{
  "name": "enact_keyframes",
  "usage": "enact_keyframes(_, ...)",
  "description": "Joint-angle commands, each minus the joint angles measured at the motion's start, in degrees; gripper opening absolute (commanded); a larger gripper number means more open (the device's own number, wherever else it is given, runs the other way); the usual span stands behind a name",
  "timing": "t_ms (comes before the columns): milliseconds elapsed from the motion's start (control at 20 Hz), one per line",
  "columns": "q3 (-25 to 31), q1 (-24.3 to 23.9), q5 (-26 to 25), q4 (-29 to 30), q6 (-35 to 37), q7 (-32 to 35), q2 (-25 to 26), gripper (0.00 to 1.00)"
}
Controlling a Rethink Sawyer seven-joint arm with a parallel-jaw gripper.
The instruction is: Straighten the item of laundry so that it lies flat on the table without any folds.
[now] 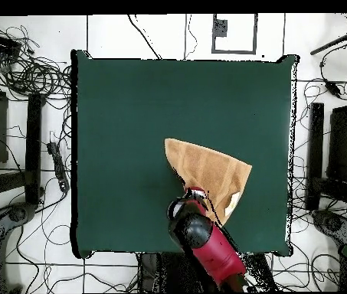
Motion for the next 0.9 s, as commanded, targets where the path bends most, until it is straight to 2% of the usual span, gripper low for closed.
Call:
enact_keyframes(50, 16.67, -5.05, -3.72, 4.76, -4.89, 22.55, 0.56, 0.0)
enact_keyframes(350, 24.67, -12.63, -10.18, 6.5, -7.92, 26.08, 2.53, 0.0)
enact_keyframes(900, 33.65, -21.27, -19.39, 8.25, -12.9, 31.24, 8.06, 0.0)
